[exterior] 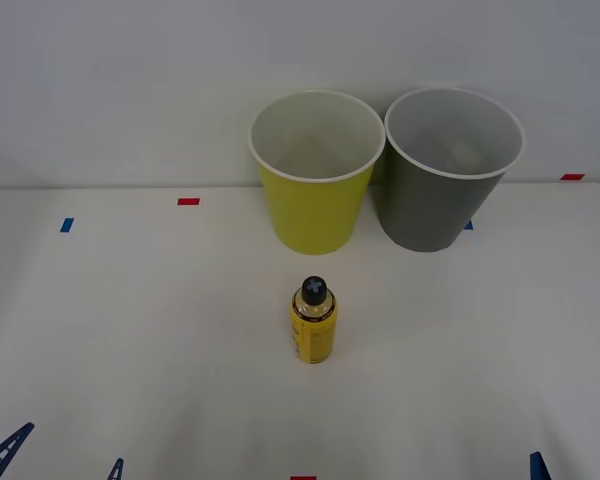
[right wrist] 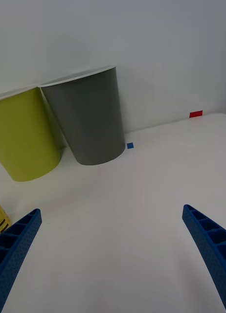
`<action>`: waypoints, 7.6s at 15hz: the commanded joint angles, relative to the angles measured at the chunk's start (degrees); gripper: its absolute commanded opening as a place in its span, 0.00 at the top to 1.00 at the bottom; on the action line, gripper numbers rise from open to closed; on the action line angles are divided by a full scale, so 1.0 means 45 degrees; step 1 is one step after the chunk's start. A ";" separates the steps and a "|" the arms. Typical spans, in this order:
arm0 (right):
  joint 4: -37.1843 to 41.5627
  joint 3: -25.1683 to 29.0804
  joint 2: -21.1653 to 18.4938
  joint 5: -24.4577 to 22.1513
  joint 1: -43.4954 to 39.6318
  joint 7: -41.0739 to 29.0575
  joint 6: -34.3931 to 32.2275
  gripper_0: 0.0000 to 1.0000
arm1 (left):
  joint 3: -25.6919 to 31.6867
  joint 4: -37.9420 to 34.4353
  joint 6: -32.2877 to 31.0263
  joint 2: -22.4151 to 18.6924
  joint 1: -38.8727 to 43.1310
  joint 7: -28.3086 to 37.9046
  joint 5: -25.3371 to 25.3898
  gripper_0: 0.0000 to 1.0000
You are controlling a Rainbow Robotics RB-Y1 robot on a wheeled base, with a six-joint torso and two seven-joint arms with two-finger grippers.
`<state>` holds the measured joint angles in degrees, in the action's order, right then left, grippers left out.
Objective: Put cans in the gray bin and PET bottles in the light green bin.
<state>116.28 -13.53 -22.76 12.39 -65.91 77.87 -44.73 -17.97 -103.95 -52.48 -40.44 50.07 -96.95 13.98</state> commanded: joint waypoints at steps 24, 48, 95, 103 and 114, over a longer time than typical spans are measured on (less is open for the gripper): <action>0.0001 0.0000 0.0000 0.0000 -0.0001 0.0000 -0.0001 0.00 | -0.7588 0.2066 0.1429 -0.2693 -1.0305 -0.0077 0.2499 0.00; 0.0001 0.0000 0.0000 0.0000 -0.0001 0.0000 -0.0001 0.00 | -0.9463 0.3179 0.3870 -0.0310 -1.4114 -0.0467 0.4003 0.00; 0.0001 0.0000 0.0000 0.0000 -0.0001 0.0000 -0.0001 0.00 | -0.6240 -0.2388 1.1800 -0.1014 -1.3645 0.0119 0.5038 1.00; 0.0001 0.0000 0.0000 0.0000 -0.0001 0.0000 -0.0001 0.00 | 0.0205 -0.8540 2.1468 -0.0017 -1.1634 -0.0545 0.6034 1.00; 0.0001 0.0000 0.0000 0.0000 -0.0001 0.0000 -0.0001 0.00 | 0.7022 -0.9536 2.4886 0.3108 -1.1770 -0.3670 1.1932 1.00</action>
<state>116.28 -13.53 -22.76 12.40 -65.92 77.87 -44.74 12.15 -146.87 59.51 -27.39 -2.52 -113.53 66.35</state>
